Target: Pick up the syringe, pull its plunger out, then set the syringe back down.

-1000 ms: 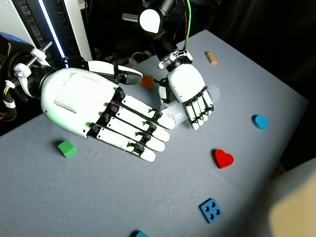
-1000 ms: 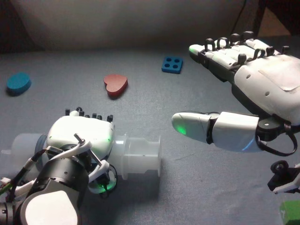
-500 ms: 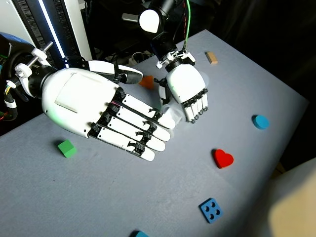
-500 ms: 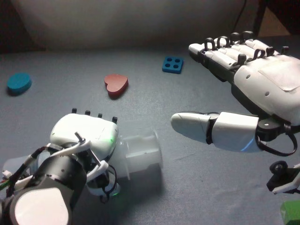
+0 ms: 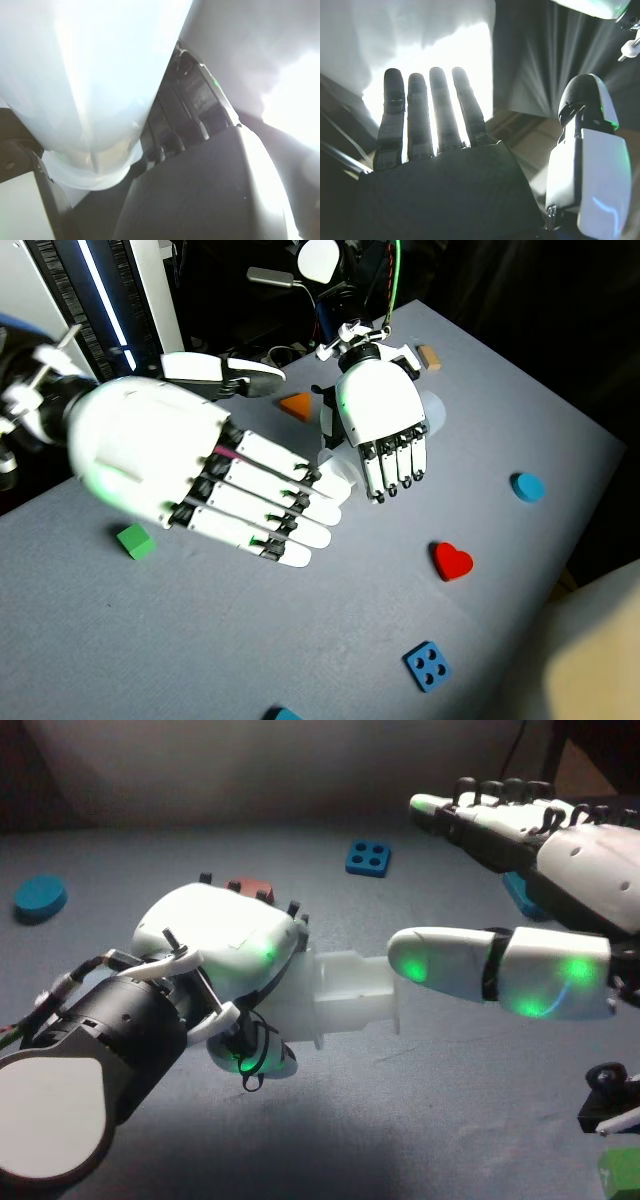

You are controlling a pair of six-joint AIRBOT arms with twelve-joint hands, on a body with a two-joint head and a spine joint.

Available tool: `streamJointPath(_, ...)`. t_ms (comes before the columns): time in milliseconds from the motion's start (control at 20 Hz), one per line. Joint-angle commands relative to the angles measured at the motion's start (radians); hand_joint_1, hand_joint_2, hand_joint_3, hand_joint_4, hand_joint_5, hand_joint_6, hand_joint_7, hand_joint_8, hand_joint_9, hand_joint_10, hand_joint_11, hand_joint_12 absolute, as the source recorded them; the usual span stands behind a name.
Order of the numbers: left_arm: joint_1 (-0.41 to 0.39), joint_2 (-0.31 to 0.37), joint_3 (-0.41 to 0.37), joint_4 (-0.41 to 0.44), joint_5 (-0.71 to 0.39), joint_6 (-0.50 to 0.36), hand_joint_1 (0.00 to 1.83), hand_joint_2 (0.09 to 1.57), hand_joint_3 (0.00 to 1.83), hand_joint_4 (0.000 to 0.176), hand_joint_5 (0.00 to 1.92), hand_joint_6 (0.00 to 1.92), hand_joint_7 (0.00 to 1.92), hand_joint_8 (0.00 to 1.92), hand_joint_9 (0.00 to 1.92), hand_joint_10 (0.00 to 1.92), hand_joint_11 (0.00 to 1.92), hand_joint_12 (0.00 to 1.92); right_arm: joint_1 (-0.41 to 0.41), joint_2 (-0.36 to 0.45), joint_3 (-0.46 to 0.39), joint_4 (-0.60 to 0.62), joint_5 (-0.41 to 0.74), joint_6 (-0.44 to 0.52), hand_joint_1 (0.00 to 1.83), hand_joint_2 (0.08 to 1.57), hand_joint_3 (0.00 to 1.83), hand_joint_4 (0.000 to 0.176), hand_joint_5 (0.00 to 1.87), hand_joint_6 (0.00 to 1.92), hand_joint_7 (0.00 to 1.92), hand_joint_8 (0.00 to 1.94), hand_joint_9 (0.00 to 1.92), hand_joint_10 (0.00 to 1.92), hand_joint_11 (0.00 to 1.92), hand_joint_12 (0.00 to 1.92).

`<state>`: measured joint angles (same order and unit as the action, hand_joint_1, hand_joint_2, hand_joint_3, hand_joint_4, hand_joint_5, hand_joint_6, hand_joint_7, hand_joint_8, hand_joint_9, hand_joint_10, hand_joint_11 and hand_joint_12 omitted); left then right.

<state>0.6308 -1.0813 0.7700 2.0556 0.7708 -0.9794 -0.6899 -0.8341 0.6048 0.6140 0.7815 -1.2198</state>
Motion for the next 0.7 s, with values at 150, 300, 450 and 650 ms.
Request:
streamJointPath(150,-0.055,0.041,-0.004,0.089,0.014,0.040,1.50,1.10,0.00,0.000,0.89,0.89,1.04,0.85,0.90,1.18,0.82,1.55,-0.013,0.049,0.038,-0.203,0.021,0.173,0.36,0.95,0.00,0.000,0.14,0.00,0.18,0.01,0.13,0.01,0.00,0.55)
streamJointPath(300,-0.077,0.063,-0.012,0.090,0.001,0.051,1.40,1.11,0.00,0.000,0.89,0.94,1.06,0.85,0.90,1.28,0.84,1.34,-0.057,0.061,0.080,-0.347,0.017,0.327,0.67,0.93,0.00,0.000,0.14,0.00,0.19,0.00,0.14,0.01,0.00,0.47)
streamJointPath(450,-0.097,0.077,-0.015,0.107,-0.031,0.057,1.38,1.11,0.00,0.000,0.90,0.95,1.04,0.86,0.91,1.30,0.88,1.25,-0.087,0.041,0.122,-0.396,0.037,0.402,0.83,0.87,0.00,0.000,0.16,0.00,0.22,0.01,0.17,0.01,0.00,0.44)
streamJointPath(650,-0.127,0.086,-0.015,0.110,-0.077,0.071,1.38,1.13,0.00,0.000,0.86,0.99,1.00,0.95,0.89,1.34,0.87,1.24,-0.120,-0.043,0.171,-0.382,0.163,0.353,0.91,0.85,0.00,0.000,0.18,0.01,0.24,0.01,0.19,0.01,0.00,0.45)
